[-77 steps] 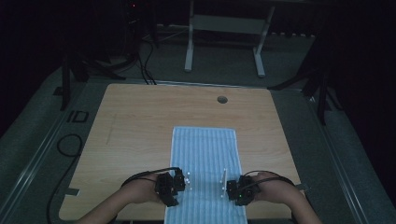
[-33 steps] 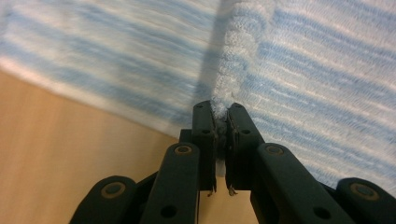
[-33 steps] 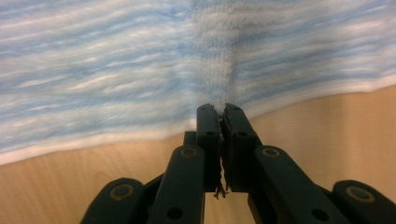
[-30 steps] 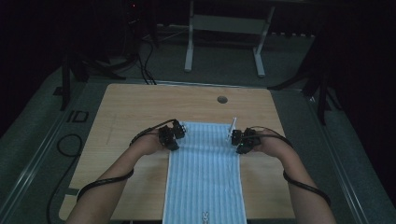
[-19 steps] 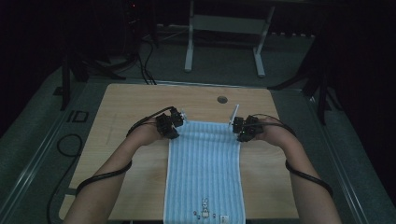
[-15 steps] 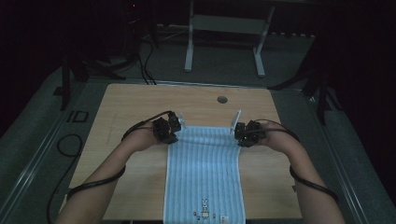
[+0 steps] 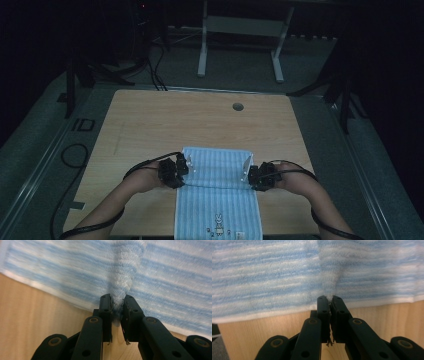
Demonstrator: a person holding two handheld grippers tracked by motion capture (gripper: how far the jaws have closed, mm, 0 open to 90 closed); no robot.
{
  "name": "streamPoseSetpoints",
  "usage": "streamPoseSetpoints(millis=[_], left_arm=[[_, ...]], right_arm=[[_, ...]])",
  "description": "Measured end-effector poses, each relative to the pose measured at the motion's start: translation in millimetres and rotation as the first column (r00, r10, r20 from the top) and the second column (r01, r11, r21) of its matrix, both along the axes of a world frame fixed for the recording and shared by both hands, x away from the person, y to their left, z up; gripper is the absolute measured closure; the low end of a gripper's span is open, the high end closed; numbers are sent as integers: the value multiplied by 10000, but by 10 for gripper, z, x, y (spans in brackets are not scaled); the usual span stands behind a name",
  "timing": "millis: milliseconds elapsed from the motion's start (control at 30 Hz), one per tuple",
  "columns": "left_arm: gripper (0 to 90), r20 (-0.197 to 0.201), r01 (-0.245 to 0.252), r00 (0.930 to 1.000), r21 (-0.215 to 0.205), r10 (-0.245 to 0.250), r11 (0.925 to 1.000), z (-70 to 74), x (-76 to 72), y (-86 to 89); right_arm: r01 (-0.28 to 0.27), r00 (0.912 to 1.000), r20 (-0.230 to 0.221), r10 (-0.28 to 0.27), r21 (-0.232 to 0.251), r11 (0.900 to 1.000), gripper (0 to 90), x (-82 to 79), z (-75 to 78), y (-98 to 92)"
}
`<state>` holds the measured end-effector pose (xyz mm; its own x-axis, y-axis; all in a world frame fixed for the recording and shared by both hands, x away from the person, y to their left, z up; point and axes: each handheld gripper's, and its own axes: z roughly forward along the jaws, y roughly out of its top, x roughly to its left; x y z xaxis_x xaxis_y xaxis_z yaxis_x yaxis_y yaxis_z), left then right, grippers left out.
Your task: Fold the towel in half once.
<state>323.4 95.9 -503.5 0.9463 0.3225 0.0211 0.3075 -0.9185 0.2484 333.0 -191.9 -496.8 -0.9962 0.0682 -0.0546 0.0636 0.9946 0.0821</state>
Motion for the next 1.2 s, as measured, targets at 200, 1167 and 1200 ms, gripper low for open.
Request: streamPoseSetpoints(millis=[200,1167,1200], left_arm=[[752,-292,240,9993,365,-229,9990,-100,-28,-20],[480,359,-1227,9917,-249,1235,9921,332,653,140],[479,383,-1236,9914,-366,1250,9917,316,704,131]], right_arm=[[53,9995,-317,-56,-110,9999,859,13,-122,-11],[1055,9935,393,-1068,331,9939,658,711,368,-105],[1166,9919,468,-1184,407,9923,659,774,361,-94]])
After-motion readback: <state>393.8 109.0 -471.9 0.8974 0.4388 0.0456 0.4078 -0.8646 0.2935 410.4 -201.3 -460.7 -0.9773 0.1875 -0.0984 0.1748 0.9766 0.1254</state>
